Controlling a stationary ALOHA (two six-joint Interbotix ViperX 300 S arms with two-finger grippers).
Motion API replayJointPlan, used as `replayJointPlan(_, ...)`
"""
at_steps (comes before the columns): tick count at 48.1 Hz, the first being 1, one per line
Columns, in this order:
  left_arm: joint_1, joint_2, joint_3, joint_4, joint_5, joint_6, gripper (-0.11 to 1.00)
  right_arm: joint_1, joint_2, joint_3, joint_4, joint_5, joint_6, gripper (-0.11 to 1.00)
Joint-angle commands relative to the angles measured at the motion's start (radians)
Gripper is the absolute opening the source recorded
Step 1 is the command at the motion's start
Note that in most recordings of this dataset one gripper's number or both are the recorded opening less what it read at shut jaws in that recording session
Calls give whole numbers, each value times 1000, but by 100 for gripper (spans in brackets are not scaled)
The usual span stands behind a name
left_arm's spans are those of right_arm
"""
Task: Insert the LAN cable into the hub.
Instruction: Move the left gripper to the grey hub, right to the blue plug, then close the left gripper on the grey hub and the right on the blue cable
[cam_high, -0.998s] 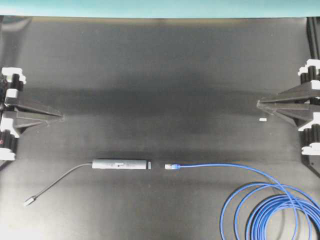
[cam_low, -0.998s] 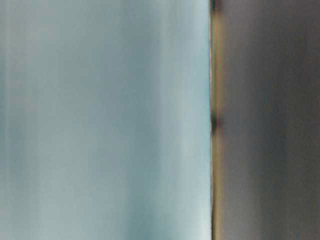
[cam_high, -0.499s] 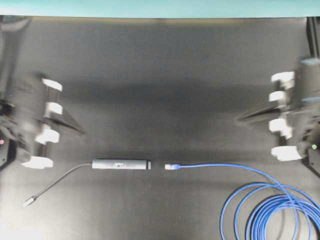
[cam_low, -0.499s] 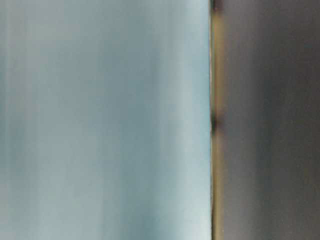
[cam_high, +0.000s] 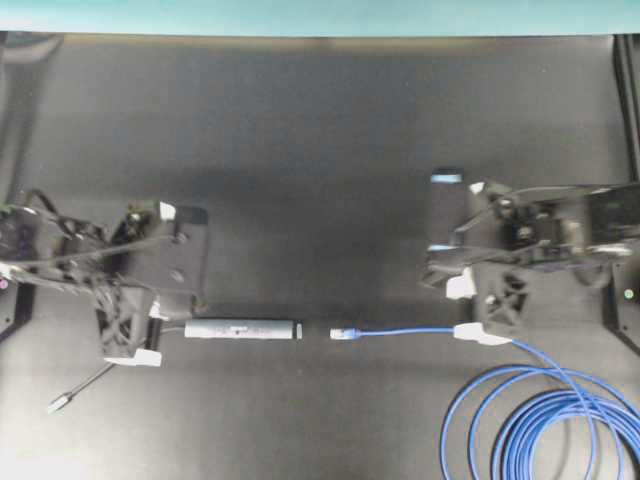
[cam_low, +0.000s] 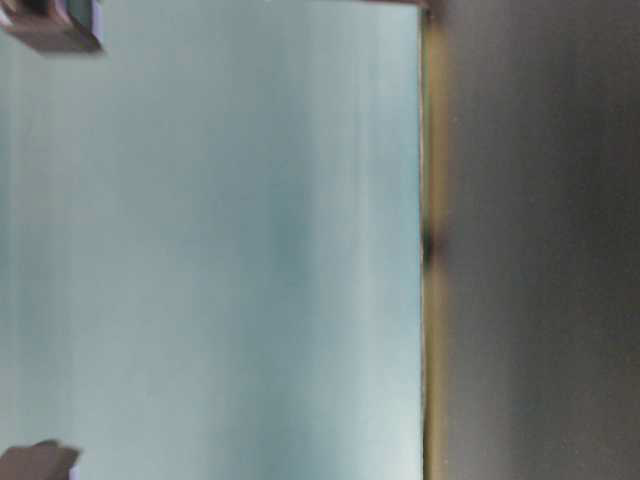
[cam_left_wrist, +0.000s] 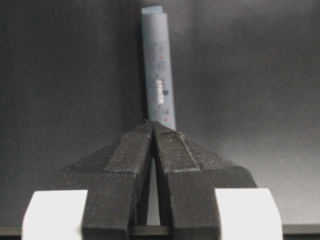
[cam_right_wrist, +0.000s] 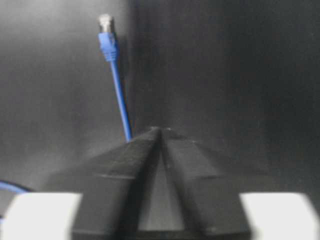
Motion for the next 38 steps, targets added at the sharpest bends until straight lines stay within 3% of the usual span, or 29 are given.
replayJointPlan(1, -3, 8, -15, 3, -35, -3, 1, 21, 15, -11, -2, -29, 0, 27)
replayJointPlan(5, -3, 17, 5, 3, -80, -6, 11, 26, 20, 2, -2, -64, 3, 53)
replayJointPlan(10, -5, 25, 41, 3, -158, -6, 42, 35, 20, 29, -6, -137, 2, 79)
replayJointPlan(15, -5, 34, 109, 3, -311, -26, 73, 38, 14, 58, -6, -225, 9, 80)
replayJointPlan(19, 0, 40, 169, 3, -472, -61, 88, 38, 6, 91, -6, -321, 12, 78)
replayJointPlan(28, 6, 75, 328, 3, -874, -166, 82, 40, -18, 155, -3, -495, 14, 78)
replayJointPlan(38, 17, 198, 416, 3, -1143, -206, 82, 40, -54, 198, -3, -566, 14, 78)
